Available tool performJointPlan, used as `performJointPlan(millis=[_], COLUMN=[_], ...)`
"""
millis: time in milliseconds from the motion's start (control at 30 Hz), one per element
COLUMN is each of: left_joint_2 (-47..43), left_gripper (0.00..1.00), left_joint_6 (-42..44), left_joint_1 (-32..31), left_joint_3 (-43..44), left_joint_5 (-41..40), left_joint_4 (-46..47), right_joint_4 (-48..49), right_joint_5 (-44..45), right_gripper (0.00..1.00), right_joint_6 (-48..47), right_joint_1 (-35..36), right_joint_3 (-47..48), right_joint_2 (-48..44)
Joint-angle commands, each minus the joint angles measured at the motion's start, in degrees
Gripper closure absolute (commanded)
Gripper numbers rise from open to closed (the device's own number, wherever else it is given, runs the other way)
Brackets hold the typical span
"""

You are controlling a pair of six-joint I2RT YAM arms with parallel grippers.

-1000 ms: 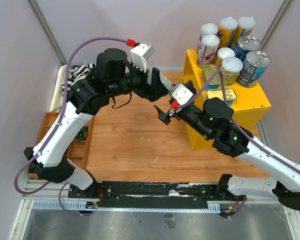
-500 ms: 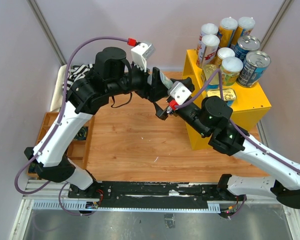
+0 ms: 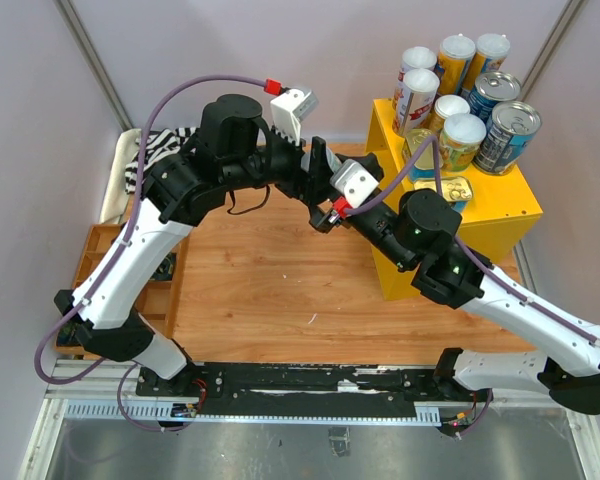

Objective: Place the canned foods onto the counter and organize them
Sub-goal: Place the canned food on the counter.

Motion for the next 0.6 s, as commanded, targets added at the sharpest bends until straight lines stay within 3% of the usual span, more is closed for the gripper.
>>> performJointPlan(millis=[0, 133, 267, 333, 467, 500, 567], left_joint_2=[0.07, 0.31, 0.51, 0.68, 0.99, 1.00, 1.00], left_gripper=[1.00, 0.99, 1.00, 1.00, 0.99, 0.98, 0.76], left_joint_6=[-0.33, -0.16, -0.46, -0.50, -0.50, -0.46, -0.35], left_joint_1=[-0.17, -0.17, -0.17, -0.17, -0.17, -0.17, -0.21], left_joint_3=[2.06, 1.92, 1.29, 1.28, 1.33, 1.36, 1.42], left_joint_5=[2.10, 1.83, 2.46, 2.71, 2.79, 2.73, 2.69], left_joint_4=[4.05, 3.92, 4.49, 4.67, 4.87, 4.94, 5.39], right_joint_4=[2.91, 5.26, 7.47, 8.55, 10.11, 10.39, 10.93], right_joint_5=[-0.60, 0.11, 1.03, 1.54, 2.34, 2.52, 2.67], right_gripper=[0.19, 0.30, 0.46, 0.59, 0.94, 0.99, 0.99], right_joint_6=[-0.81, -0.45, 0.34, 0.82, 1.68, 1.92, 2.36], right_joint_1=[0.41, 0.36, 0.15, 0.13, 0.05, 0.05, -0.04], right_joint_3=[1.68, 0.29, -0.91, -1.42, -2.50, -2.87, -3.66], right_joint_2=[0.05, -0.41, -0.54, -0.36, -0.69, -0.93, -1.55])
